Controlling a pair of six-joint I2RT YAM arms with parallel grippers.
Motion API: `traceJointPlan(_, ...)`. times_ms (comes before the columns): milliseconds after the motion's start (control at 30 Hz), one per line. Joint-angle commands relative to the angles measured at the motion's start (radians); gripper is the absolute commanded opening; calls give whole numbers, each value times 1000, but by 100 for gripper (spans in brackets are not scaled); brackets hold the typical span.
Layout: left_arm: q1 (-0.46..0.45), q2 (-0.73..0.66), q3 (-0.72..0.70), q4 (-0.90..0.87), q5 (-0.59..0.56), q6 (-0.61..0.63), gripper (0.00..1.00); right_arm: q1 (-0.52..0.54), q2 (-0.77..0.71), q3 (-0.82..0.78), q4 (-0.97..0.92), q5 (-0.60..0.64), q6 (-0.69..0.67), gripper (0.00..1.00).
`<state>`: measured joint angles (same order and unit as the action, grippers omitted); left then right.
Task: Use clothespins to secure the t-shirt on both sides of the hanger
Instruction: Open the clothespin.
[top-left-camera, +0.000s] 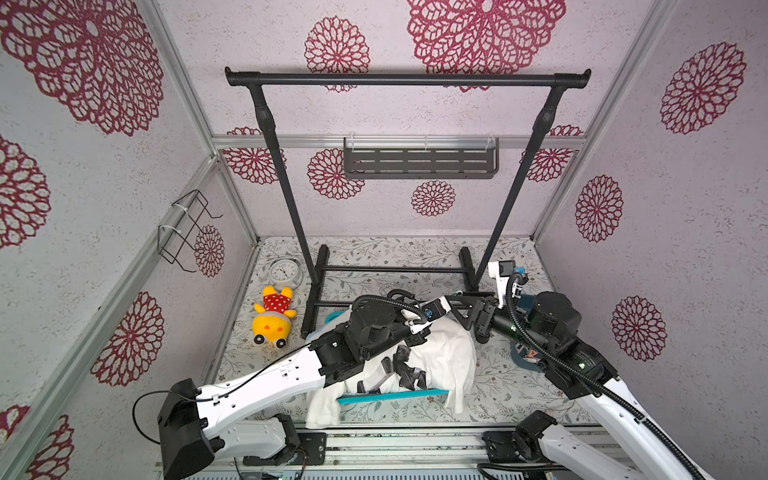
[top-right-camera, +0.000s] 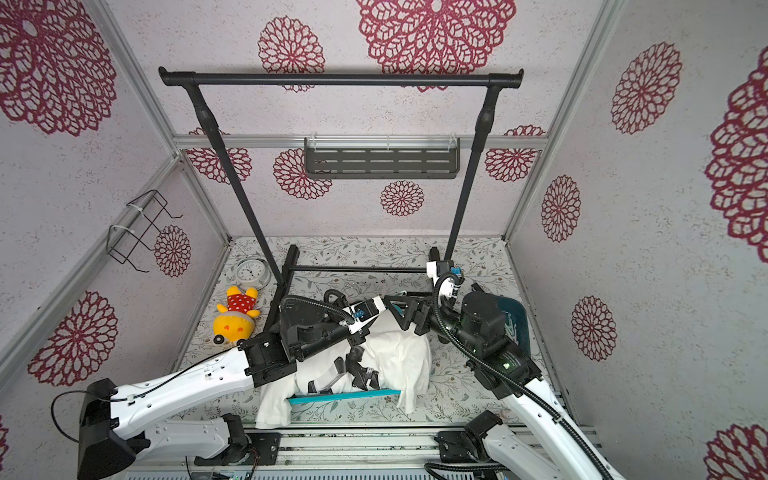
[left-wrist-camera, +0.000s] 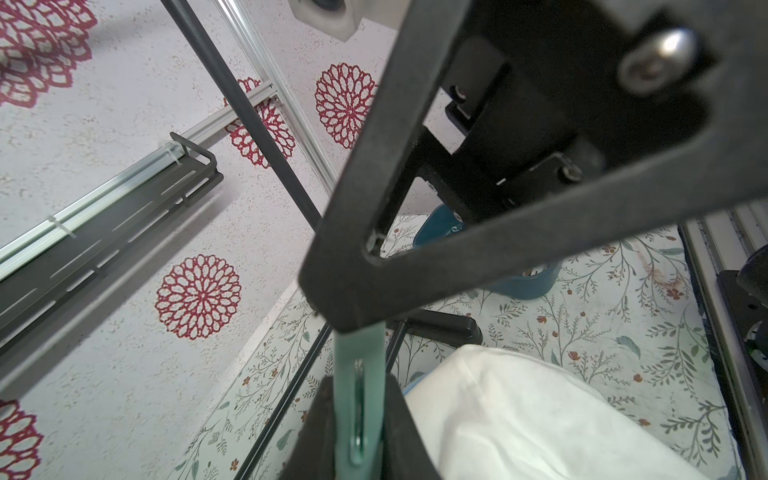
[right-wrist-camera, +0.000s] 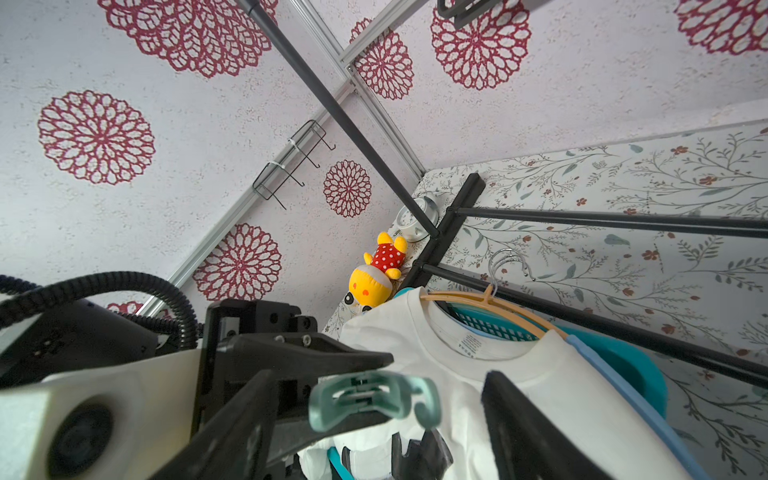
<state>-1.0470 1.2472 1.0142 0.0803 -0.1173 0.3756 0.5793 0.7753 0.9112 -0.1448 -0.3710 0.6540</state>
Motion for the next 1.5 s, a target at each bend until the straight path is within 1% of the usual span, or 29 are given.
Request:
traceJointPlan(0,4,9,0,21,4,31,0,7,2,5,56,-15,21,71)
traceJointPlan(100,4,16,7,23,7,33,0,9,11,3,60,-23,24,63)
traceJointPlan(233,4,25,13,24,11,39,0,10,16,-4,79,-27,35,56)
traceJointPlan(500,2,34,24,4,14,33,0,14,16,-8,96,-34,44,47)
traceJointPlan(600,3,32,25,6,-3,39,0,13,14,-11,94,-35,44,44)
traceJointPlan(733,2,37,25,4,15,35,0,14,15,-12,99,-33,46,41)
traceJointPlan(1000,2,37,29,1,28,21,0,14,10,-15,94,-15,41,30)
traceJointPlan(1067,2,37,32,-3,30,16,0,14,7,-18,94,-10,40,29)
traceJointPlan(1100,2,37,36,-13,31,10,4,14,5,-20,94,-1,38,29)
traceJointPlan(1200,2,32,48,-46,28,-4,24,14,9,-12,67,25,27,25)
traceJointPlan(1300,2,18,39,-45,21,-25,45,14,14,-12,42,81,17,25)
traceJointPlan(1333,2,10,38,-56,27,-35,50,14,21,-10,28,99,13,22)
traceJointPlan(1400,2,-11,28,-69,52,-59,58,14,31,-8,-2,131,-9,20)
traceJointPlan(1467,1,-32,7,-57,56,-83,60,14,39,-13,-20,186,-13,19)
